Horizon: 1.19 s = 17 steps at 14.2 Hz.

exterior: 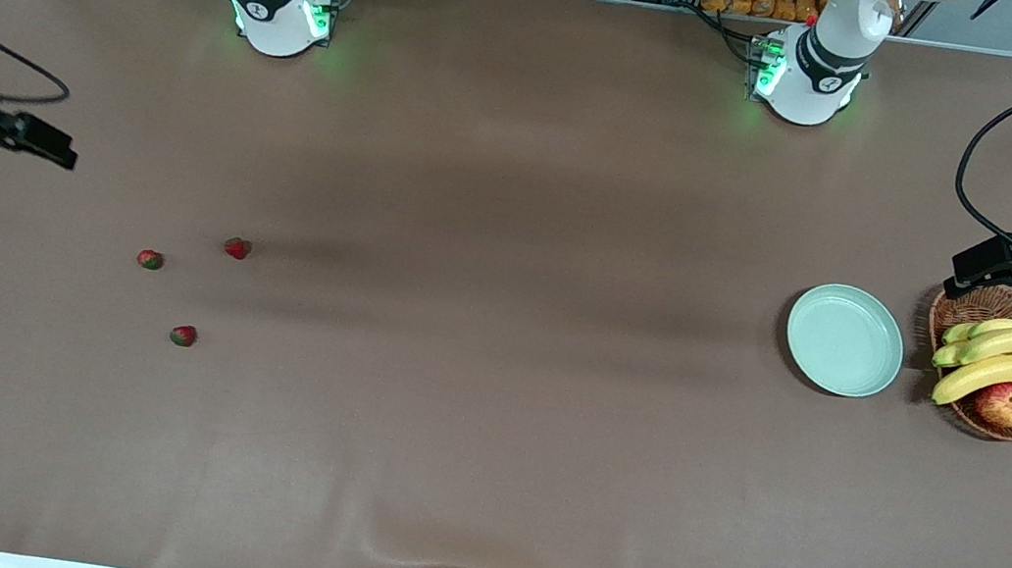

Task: Collect all strawberries into plate
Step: 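Reach the right gripper toward the three red strawberries, then lower the right gripper and grasp one strawberry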

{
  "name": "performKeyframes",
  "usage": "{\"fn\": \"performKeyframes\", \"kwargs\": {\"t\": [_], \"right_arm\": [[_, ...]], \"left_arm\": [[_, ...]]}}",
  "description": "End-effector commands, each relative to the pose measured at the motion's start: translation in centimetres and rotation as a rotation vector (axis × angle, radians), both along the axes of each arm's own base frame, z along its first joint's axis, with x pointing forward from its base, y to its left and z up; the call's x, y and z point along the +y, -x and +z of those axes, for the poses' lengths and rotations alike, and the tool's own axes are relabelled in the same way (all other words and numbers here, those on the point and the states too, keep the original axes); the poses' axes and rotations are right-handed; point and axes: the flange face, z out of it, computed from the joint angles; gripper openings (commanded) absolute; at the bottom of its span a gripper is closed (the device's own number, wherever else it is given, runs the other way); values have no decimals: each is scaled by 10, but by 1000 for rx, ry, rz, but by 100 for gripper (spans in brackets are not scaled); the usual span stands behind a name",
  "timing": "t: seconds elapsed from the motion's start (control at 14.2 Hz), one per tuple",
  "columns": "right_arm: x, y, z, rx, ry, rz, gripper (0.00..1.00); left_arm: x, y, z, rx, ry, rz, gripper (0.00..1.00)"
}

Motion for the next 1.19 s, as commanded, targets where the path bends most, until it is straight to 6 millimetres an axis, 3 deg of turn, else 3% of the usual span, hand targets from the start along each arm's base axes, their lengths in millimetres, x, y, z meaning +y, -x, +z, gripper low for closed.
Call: {"fn": "performKeyframes", "kwargs": {"t": [0.0,0.35,0.56,0.84,1.12], "right_arm": [[-2,1,-34,2,-4,4,100],[-12,3,-127,21,-5,-12,100],[-8,11,-171,33,-5,-14,100],[-4,7,-233,21,-7,-11,100],[23,21,-277,-22,-6,37,100]], "left_arm": [[-3,1,4,4,6,-6,100],[-1,1,2,11,1,-11,100],[-4,2,0,21,-7,-13,100],[-4,2,-1,24,-9,-19,100],[-3,2,0,22,-15,-21,100]]}}
